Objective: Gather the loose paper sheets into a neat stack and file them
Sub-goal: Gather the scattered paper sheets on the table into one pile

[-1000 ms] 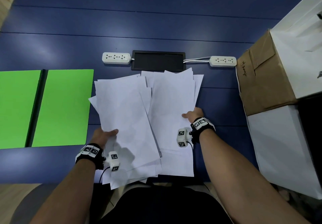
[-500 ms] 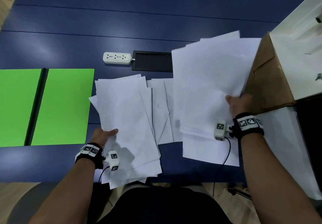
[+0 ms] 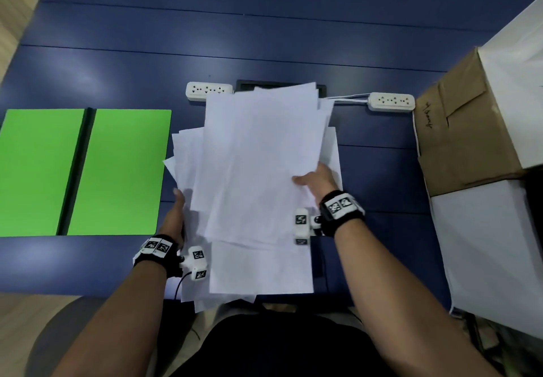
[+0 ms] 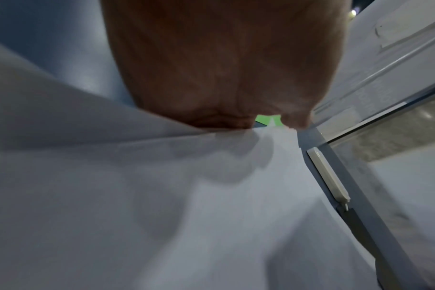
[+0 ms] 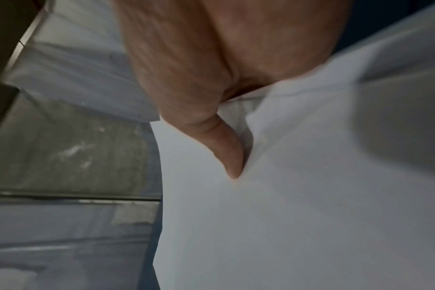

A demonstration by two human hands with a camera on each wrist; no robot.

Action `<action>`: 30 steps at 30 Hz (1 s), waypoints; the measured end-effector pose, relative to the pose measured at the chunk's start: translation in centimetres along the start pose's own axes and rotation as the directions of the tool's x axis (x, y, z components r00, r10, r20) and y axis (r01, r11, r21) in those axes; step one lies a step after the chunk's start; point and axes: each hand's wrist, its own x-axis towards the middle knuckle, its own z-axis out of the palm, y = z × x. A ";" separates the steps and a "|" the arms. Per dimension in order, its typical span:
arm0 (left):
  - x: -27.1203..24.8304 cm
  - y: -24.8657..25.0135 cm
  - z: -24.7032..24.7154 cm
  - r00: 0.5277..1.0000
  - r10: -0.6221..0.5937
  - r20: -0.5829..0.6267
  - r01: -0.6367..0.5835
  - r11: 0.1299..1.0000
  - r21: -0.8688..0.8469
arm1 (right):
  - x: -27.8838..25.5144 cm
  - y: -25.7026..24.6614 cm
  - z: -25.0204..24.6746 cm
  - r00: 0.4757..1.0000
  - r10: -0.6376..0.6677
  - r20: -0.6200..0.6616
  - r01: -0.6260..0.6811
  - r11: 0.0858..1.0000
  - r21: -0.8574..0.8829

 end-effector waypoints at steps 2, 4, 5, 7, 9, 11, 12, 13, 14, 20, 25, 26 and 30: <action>-3.7 1.7 1.5 0.998 -0.018 0.059 0.021 0.998 -0.053 | 0.1 1.7 2.5 0.997 0.037 0.063 -0.032 0.996 -0.080; -4.7 2.3 1.8 0.997 0.001 0.075 0.003 0.998 -0.057 | 0.1 3.3 4.3 0.995 0.065 0.073 -0.052 0.984 -0.172; -4.5 2.3 1.6 0.998 0.011 0.069 -0.009 0.999 -0.032 | 0.2 4.0 4.8 0.997 0.070 0.041 -0.061 0.980 -0.191; -2.0 1.4 0.2 0.999 0.004 0.051 -0.004 1.000 -0.001 | -0.1 4.8 5.7 0.994 0.061 -0.089 -0.081 0.969 -0.235; 0.4 0.4 -0.7 1.000 0.030 0.002 -0.030 0.995 0.092 | -0.5 5.4 6.7 0.982 0.001 -0.190 -0.069 0.932 -0.355; -1.3 1.0 0.1 0.995 0.082 -0.055 -0.068 0.973 0.219 | -1.0 6.0 8.0 0.984 -0.054 -0.169 -0.034 0.878 -0.477; -2.2 1.3 0.5 0.992 0.111 -0.055 -0.093 0.963 0.252 | -1.2 6.2 8.8 0.992 -0.058 -0.114 -0.009 0.854 -0.520; -2.9 1.3 0.8 0.990 0.134 -0.037 -0.120 0.957 0.265 | -1.3 6.5 9.6 0.998 -0.045 -0.039 0.016 0.831 -0.555; -3.6 1.4 1.2 0.989 0.149 -0.011 -0.141 0.956 0.259 | -1.5 6.7 10.1 0.999 -0.028 0.037 0.044 0.809 -0.587; -5.4 1.5 2.2 0.977 0.209 0.045 -0.213 0.946 0.245 | -0.8 6.2 7.5 0.948 -0.072 -0.309 -0.138 0.784 -0.605; -4.8 1.2 2.3 0.975 0.220 0.016 -0.218 0.948 0.232 | -0.1 6.0 5.2 0.942 0.071 -0.328 -0.185 0.925 -0.331; -4.6 1.1 2.2 0.977 0.214 0.020 -0.213 0.948 0.238 | -0.2 5.9 5.1 0.958 0.095 -0.272 -0.176 0.940 -0.291; -3.8 0.6 2.0 0.977 0.211 0.010 -0.207 0.946 0.249 | -0.1 5.5 5.5 0.969 0.130 -0.210 -0.195 0.923 -0.331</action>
